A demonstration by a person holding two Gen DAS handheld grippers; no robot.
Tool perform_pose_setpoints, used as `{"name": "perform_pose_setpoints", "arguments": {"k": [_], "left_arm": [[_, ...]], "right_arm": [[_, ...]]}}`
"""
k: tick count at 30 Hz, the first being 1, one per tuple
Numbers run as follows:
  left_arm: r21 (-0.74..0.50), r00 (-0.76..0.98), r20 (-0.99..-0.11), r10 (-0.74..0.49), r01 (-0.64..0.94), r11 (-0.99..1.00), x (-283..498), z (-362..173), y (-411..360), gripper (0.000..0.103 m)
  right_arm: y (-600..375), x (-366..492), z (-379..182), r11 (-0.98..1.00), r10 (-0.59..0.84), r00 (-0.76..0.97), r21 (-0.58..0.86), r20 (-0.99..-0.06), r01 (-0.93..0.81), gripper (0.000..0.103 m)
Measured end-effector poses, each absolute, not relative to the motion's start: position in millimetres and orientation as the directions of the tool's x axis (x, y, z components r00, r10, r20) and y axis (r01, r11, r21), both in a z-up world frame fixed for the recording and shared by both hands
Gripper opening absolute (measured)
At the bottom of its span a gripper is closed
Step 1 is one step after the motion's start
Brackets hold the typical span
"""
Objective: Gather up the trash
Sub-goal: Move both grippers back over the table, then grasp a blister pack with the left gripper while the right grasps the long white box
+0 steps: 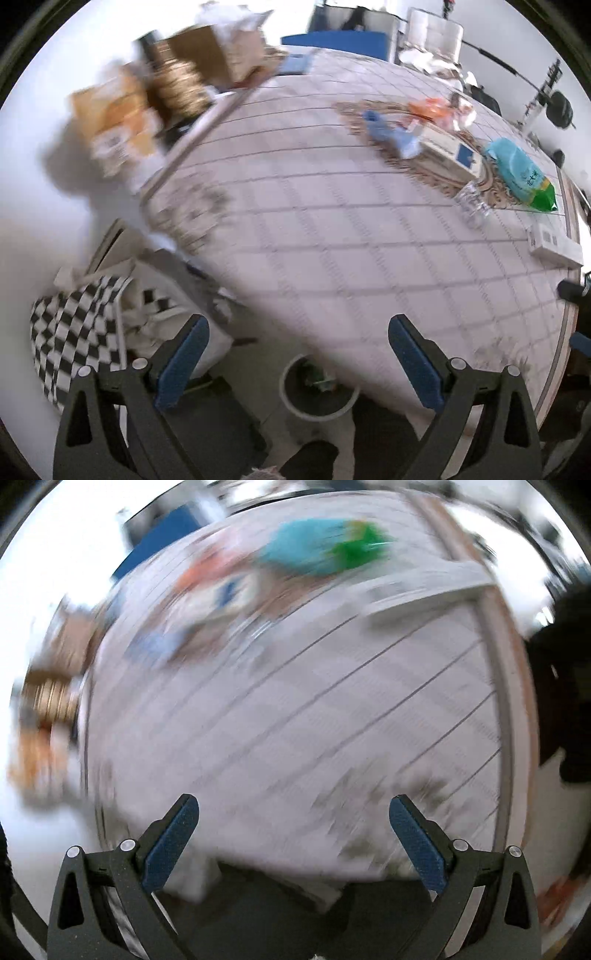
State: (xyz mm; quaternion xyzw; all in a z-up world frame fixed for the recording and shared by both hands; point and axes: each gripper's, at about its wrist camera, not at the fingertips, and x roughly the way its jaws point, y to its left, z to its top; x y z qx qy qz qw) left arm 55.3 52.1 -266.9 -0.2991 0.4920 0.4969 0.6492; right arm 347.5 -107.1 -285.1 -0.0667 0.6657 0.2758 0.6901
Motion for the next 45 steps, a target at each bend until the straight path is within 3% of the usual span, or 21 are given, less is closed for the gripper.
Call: {"name": "perform_pose_setpoints", "arguments": {"k": [8,12,14,17,20,24,32,37,38,45], "left_arm": [[0.155,-0.019,-0.966,0.258,-0.840,0.519,206,-315,102,0.100],[0.157,-0.014,-0.977,0.212,-0.721,0.675,267,-341,111,0.099],[0.154,-0.030,-0.984,0.177,-0.647,0.747,288,-355,112,0.099],[0.150,-0.056,-0.988,0.144,-0.571,0.807,305,-368,111,0.099],[0.134,-0.051,-0.991,0.126,-0.537,0.833,310,-369,109,0.099],[0.116,-0.042,-0.993,0.109,-0.502,0.857,314,-365,103,0.099],[0.119,-0.060,-0.993,0.103,-0.460,0.880,337,-369,104,0.098],[0.086,-0.054,-0.996,0.070,-0.455,0.886,356,-370,115,0.069],[0.064,-0.042,-0.998,0.050,-0.459,0.886,357,-369,117,0.056],[0.085,-0.017,-0.996,0.087,-0.466,0.881,353,-352,116,0.056]], "right_arm": [[-95,521,-345,0.954,0.245,-0.011,0.244,-0.969,-0.174,0.102],[-84,554,-365,0.963,0.220,-0.048,0.225,-0.974,-0.151,0.089],[-77,559,-373,0.960,0.211,-0.073,0.221,-0.975,-0.175,0.088],[-64,548,-377,0.939,0.177,-0.081,0.193,-0.981,-0.286,0.071],[-53,529,-371,0.878,0.121,-0.088,0.148,-0.989,-0.456,0.064],[-48,500,-371,0.751,0.000,-0.086,0.057,-0.996,-0.658,0.064],[-56,498,-384,0.813,-0.020,-0.102,0.043,-0.995,-0.581,0.064],[-51,490,-392,0.807,-0.014,-0.110,0.054,-0.994,-0.588,0.063],[-49,490,-393,0.803,-0.015,-0.107,0.052,-0.994,-0.593,0.062],[-56,475,-379,0.779,0.030,-0.099,0.085,-0.995,-0.622,0.058]]}}
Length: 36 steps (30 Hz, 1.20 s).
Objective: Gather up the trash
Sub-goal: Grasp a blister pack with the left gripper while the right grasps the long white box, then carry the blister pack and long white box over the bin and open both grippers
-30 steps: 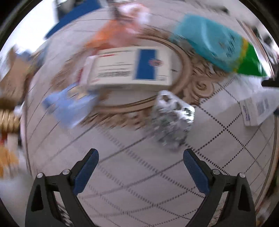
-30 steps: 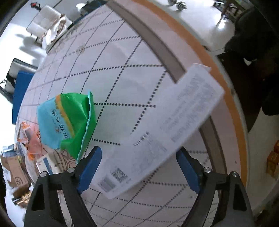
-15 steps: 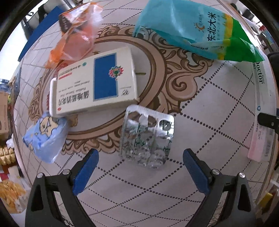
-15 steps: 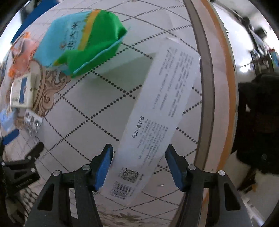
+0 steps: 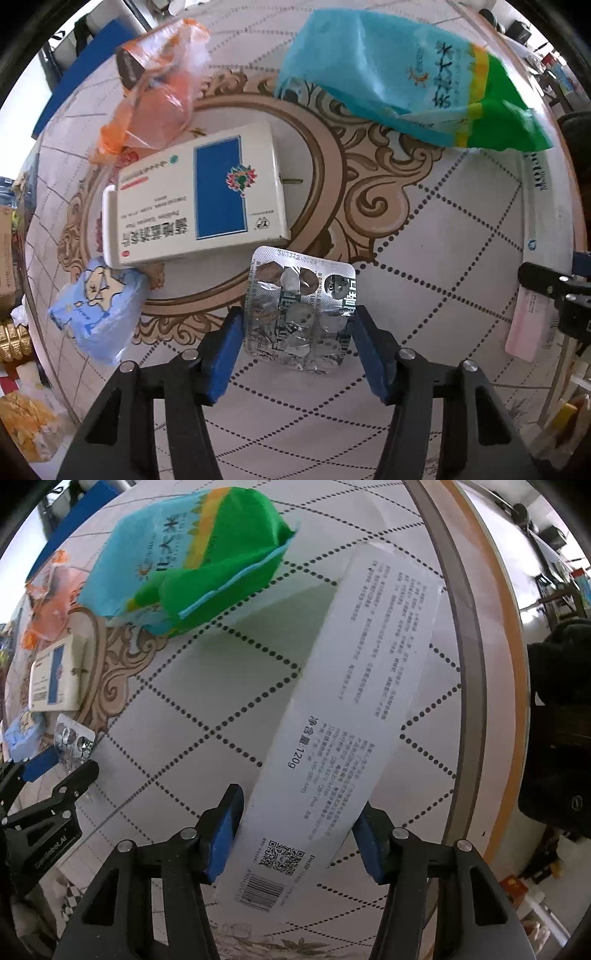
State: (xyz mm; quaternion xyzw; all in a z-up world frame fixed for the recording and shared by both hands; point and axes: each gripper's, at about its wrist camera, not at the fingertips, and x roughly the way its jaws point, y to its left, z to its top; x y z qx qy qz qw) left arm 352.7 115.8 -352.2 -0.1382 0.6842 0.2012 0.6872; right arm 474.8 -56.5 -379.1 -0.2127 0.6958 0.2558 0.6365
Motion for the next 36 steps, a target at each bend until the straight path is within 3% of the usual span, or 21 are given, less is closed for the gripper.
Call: {"name": "perform_pose_setpoints", "arguments": {"k": [14,20,29,36], "left_arm": [[0.041,0.164,-0.969,0.183,-0.627,0.778,278,-249,89,0.056],[0.004,0.229,-0.950,0.211,-0.669,0.743,212,-240,53,0.056],[-0.095,0.260,-0.954,0.147,-0.730,0.677,72,-266,-4,0.056],[-0.171,0.217,-0.976,0.027,-0.835,0.523,-40,-325,-40,0.056]], "right_arm": [[-72,395,-324,0.664,0.150,-0.040,0.131,-0.988,-0.736,0.055],[-113,351,-292,0.659,0.230,-0.014,0.166,-0.973,-0.734,0.054],[-193,224,-294,0.660,0.291,-0.076,0.258,-0.954,-0.706,0.054],[-231,104,-346,0.576,0.203,-0.249,0.321,-0.947,-0.751,0.053]]}}
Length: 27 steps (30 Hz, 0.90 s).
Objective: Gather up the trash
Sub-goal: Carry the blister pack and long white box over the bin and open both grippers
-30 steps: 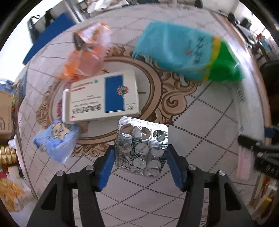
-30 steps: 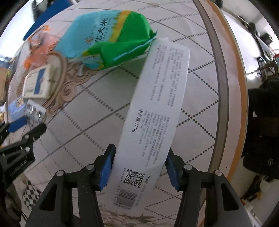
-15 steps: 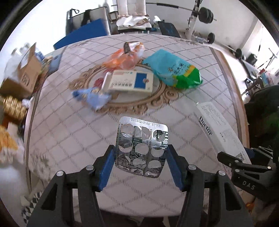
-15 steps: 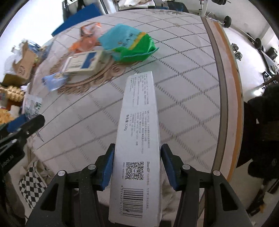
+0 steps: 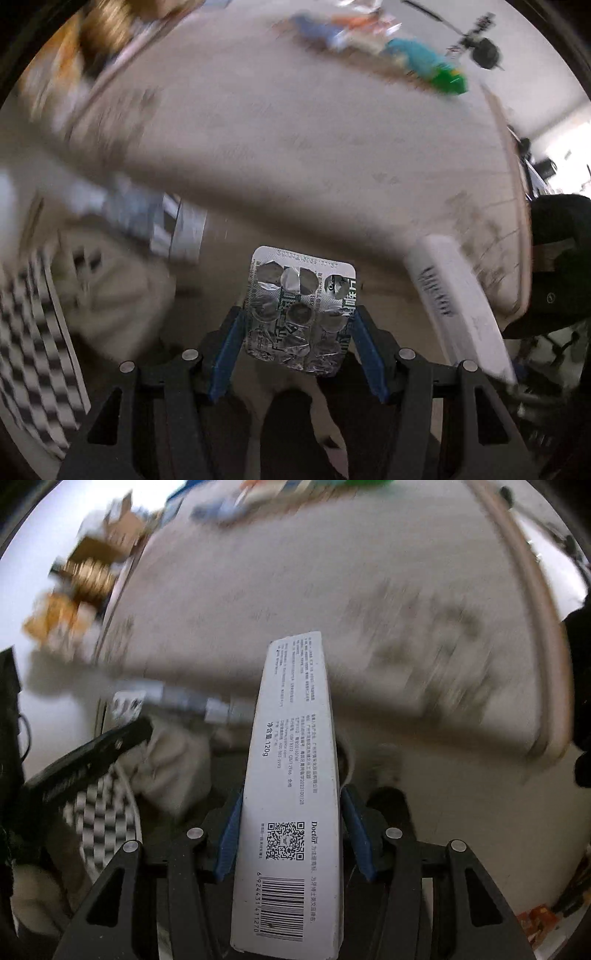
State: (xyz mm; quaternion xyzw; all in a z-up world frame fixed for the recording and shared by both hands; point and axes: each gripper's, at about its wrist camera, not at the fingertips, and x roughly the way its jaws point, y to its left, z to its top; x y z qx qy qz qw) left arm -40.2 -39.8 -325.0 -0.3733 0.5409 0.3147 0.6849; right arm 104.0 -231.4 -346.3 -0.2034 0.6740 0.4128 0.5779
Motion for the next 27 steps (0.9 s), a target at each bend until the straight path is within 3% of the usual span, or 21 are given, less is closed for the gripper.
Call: {"name": "perform_pose_setpoints", "arguments": {"k": [10,15,19,21,22,23,24,27], "left_arm": [[-0.243,0.179,-0.956,-0.231,-0.927,0.286,-97,-543,-50,0.056],[-0.309,0.241,-0.908,-0.343,-0.938,0.158,-103,-664,-38,0.057],[-0.345,0.289,-0.879,-0.380,-0.934,0.087,-108,-725,-31,0.057],[-0.345,0.293,-0.876,-0.382,-0.936,0.073,-111,-742,-33,0.065],[-0.330,0.281,-0.883,-0.375,-0.941,0.070,-112,-748,-33,0.073],[-0.318,0.272,-0.889,-0.368,-0.946,0.069,-114,-751,-34,0.089],[-0.306,0.262,-0.896,-0.360,-0.950,0.071,-117,-751,-35,0.098],[-0.244,0.203,-0.925,-0.321,-0.965,0.092,-127,-748,-41,0.099]], "right_arm": [[-232,53,-554,0.551,-0.021,-0.358,0.288,-0.933,-0.783,0.053],[-205,66,-672,0.570,-0.042,-0.375,0.286,-0.926,-0.771,0.053],[-187,78,-755,0.611,-0.040,-0.422,0.312,-0.906,-0.727,0.054],[-183,84,-789,0.631,-0.034,-0.456,0.335,-0.889,-0.700,0.056],[-181,85,-802,0.632,-0.029,-0.470,0.348,-0.882,-0.692,0.060],[-179,86,-808,0.629,-0.020,-0.470,0.354,-0.882,-0.692,0.081],[-179,85,-810,0.618,-0.012,-0.453,0.350,-0.892,-0.704,0.103],[-176,77,-808,0.551,-0.036,-0.361,0.283,-0.932,-0.785,0.103]]}}
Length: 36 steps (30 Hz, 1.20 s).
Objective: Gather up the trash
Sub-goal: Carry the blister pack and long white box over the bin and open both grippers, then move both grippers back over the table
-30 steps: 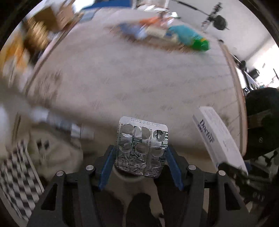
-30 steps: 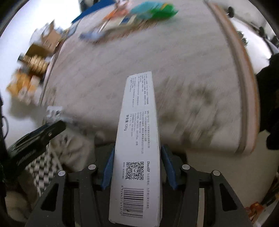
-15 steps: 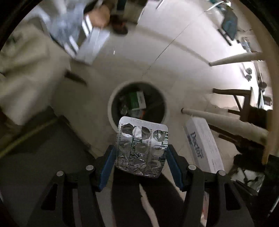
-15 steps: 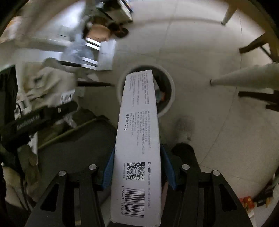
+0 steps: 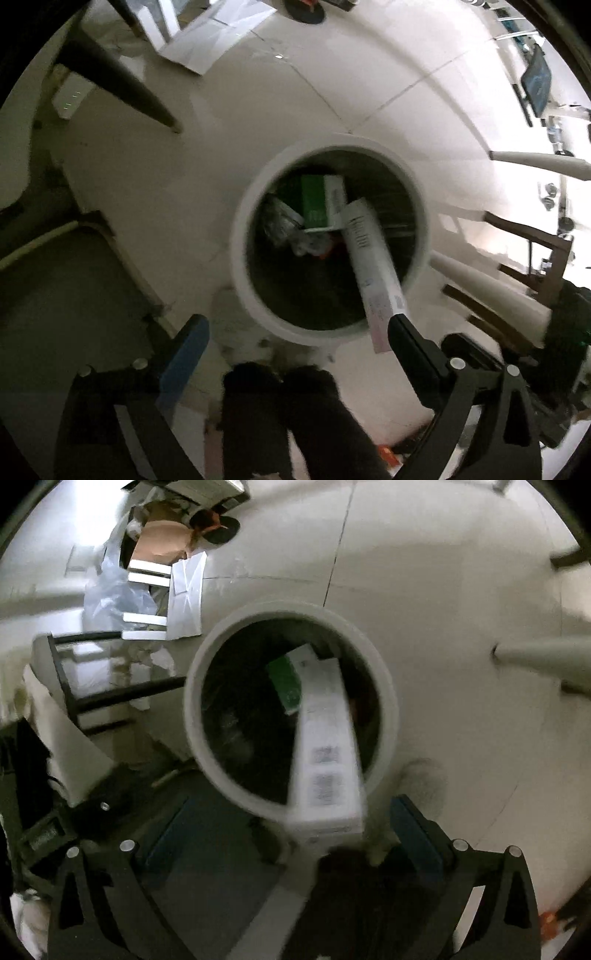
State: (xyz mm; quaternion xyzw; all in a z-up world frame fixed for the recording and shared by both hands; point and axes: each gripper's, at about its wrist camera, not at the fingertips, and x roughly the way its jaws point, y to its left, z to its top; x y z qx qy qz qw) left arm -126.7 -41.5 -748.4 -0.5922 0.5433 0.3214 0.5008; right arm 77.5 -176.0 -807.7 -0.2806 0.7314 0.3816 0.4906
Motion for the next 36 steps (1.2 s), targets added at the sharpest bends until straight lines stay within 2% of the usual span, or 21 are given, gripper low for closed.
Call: {"name": "perform_pose_setpoints", "arguments": {"k": [7,12,19,26,36], "left_arm": [[-0.068,0.046,-0.992,-0.114,-0.978,0.195,-132,-707,-60,0.099],[-0.039,0.020,-0.996,-0.083,-0.972,0.231,-122,-670,-68,0.099],[-0.001,-0.012,-0.999,-0.042,-0.958,0.286,-111,-616,-81,0.099],[0.010,-0.022,-0.999,-0.036,-0.953,0.302,-121,-547,-97,0.099],[-0.006,0.017,-0.999,0.030,-0.950,0.313,-130,-419,-107,0.099]], "right_arm": [[-181,60,-782,0.436,-0.100,-0.173,0.113,-0.980,-0.893,0.103],[-185,63,-754,0.413,-0.118,-0.105,0.047,-0.987,-0.909,0.103],[-193,62,-694,0.396,-0.102,-0.089,0.041,-0.991,-0.917,0.103],[-205,54,-602,0.376,-0.060,-0.091,0.062,-0.994,-0.924,0.103],[-212,41,-455,0.378,0.014,-0.108,0.105,-0.994,-0.920,0.103]]}}
